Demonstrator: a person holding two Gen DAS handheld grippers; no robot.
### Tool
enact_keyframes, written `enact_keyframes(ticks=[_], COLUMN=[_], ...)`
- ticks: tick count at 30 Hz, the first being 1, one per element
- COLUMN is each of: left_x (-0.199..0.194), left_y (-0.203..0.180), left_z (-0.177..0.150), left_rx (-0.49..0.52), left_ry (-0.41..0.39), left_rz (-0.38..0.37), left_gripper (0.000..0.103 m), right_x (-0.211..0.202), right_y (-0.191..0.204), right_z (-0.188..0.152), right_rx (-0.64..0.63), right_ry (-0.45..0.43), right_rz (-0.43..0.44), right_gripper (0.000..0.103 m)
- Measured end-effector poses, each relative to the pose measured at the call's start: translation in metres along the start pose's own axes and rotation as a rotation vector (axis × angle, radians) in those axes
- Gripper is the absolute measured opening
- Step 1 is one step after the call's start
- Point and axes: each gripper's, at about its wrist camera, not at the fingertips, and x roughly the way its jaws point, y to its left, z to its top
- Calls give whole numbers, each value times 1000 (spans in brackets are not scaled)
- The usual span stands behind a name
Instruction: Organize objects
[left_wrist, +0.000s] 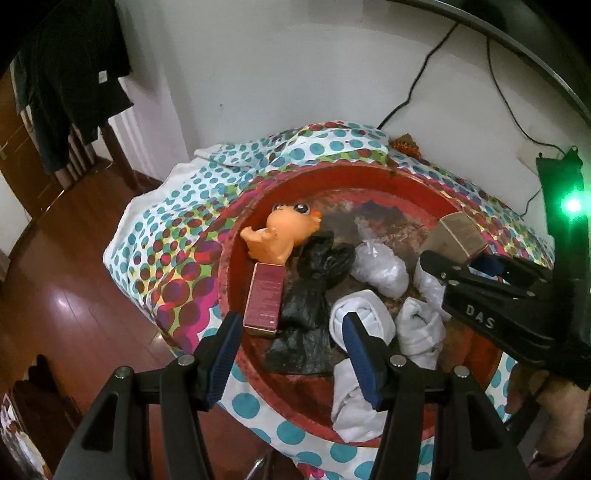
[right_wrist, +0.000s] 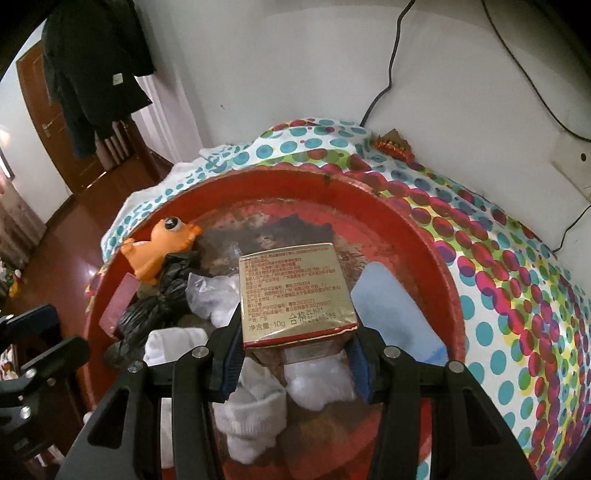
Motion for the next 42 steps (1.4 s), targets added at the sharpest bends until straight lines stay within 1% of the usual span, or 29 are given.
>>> enact_keyframes(ticks=[2,6,7,8,9,10,13,16,18,19,20,21,23,25,27,28,30,33,38,40,42], left_x=[2,4,5,5,6,6,4,-2,-4,-5,-6,-6,-7,-7,-8,-8,-7,-7,-10,-10,-10], left_y=[0,6,7,9,10,10,5,-2,-4,-5,-7,-7,-9,-13,-16,-17,-18,-14,-14,-15,-18], left_z=[0,0,0,0,1,1,1,-1,-2,-2,-2,-2,-3,-3,-5,-5,-6,-5,-7,-7,-7], left_rx=[13,-13,-17,-29,-37,-34,3,31,41,47,47,45,43,54,63,73,77,58,53,57,68], left_ry=[10,17,26,30,33,29,11,-4,-10,-8,-2,1,7,17,17,18,16,25,1,6,4], left_rz=[31,1,-8,-21,-17,-7,43,94,97,91,78,62,45,45,55,71,86,61,49,36,41], left_gripper=[58,58,58,58,58,58,58,58,58,58,58,58,58,58,58,58,58,58,58,58,58], right_x=[6,11,11,10,8,6,-5,-13,-21,-24,-29,-33,-41,-45,-47,-47,-48,-46,-48,-48,-48], right_y=[2,5,5,5,4,3,1,1,2,2,3,5,10,13,17,18,19,22,22,22,23], right_z=[1,0,0,-1,-1,-2,-3,-5,-11,-14,-17,-21,-28,-32,-38,-40,-44,-51,-58,-59,-60], right_rx=[-3,-8,-7,-5,0,8,26,33,38,42,43,41,33,23,13,14,9,-16,-6,5,1], right_ry=[8,14,14,12,8,2,-14,5,20,27,34,40,51,66,86,96,109,129,141,146,149], right_rz=[-17,-30,-30,-32,-34,-31,-21,-8,-6,-7,-12,-20,-38,-46,-60,-70,-64,-86,-56,-45,-49], right_gripper=[47,48,52,61,67,75,81,82,83,86,92,93,94,94,95,95,95,95,95,95,95])
